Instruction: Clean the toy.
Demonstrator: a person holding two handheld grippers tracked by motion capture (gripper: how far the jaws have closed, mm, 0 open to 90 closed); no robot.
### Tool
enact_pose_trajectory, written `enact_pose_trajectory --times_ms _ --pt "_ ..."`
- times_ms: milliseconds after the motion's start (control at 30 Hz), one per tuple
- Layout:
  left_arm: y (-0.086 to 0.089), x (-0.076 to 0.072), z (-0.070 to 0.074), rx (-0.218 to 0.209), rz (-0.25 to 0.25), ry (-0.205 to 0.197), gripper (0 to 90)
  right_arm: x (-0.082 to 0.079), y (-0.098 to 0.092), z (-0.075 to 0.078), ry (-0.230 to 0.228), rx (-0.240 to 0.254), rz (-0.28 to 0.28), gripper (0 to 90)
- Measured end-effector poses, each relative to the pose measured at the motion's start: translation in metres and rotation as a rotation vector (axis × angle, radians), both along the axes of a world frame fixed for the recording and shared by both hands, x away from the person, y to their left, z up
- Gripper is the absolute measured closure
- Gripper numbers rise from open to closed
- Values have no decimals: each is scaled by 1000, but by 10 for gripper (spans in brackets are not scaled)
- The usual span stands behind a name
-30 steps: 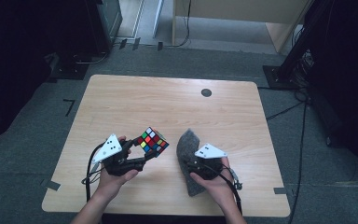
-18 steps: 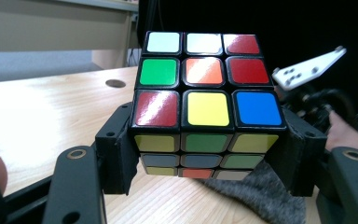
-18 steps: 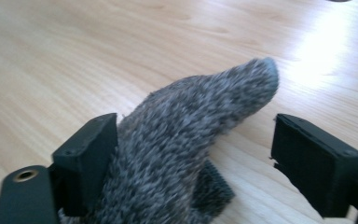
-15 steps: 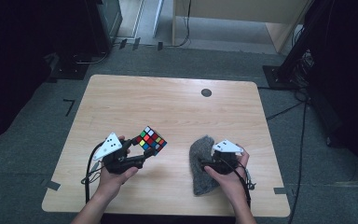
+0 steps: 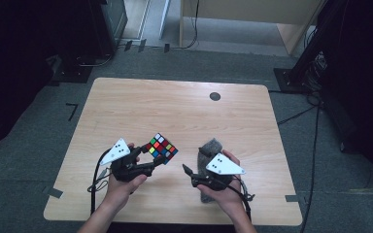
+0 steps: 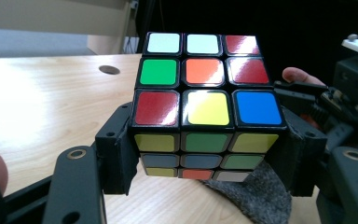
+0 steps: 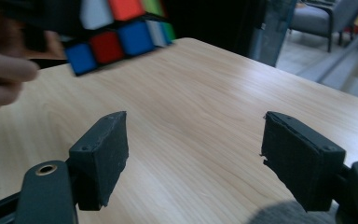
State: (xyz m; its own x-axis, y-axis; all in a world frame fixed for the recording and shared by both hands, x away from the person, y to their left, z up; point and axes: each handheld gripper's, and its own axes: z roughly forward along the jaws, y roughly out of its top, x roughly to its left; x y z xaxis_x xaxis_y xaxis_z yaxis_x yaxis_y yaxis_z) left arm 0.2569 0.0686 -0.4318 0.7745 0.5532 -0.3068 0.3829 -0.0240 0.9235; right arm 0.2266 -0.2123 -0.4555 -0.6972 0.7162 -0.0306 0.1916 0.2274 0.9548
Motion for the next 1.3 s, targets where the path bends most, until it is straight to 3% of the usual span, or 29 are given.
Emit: enact_pose_trajectory --times_ms 100,300,400,533,633,767,900,967,1033,1167,1233,1300 --pt "-5 0 -1 -16 -29 23 341 -4 13 -2 -25 -14 30 201" --pt "-13 -2 -6 -40 -71 93 342 -10 30 -3 -90 -27 36 186" --pt "-18 -4 -8 -62 -107 124 341 -11 35 -3 -127 -37 21 228" --pt "-21 -5 -10 -66 -121 126 338 -16 40 -6 -179 -88 0 290" --pt "-15 1 -11 -102 -151 155 314 -17 38 -5 -185 -94 -6 344" --pt "-4 5 -6 -139 -145 146 256 -13 34 -4 -167 -116 -25 345" --pt "10 9 -2 -157 -125 113 209 -3 21 -3 -112 -76 -50 345" --pt "13 10 -3 -104 -118 66 208 1 13 -2 -59 -45 -54 345" --pt "9 7 -6 28 -98 -8 202 3 7 2 -22 -27 -55 345" --pt "-6 -4 -10 217 -87 -161 187 6 0 11 46 60 -22 344" --pt "-16 -12 -13 330 -79 -263 188 5 -1 14 74 77 -6 344" --pt "-23 -18 -16 390 -71 -336 190 3 0 16 103 92 5 344"
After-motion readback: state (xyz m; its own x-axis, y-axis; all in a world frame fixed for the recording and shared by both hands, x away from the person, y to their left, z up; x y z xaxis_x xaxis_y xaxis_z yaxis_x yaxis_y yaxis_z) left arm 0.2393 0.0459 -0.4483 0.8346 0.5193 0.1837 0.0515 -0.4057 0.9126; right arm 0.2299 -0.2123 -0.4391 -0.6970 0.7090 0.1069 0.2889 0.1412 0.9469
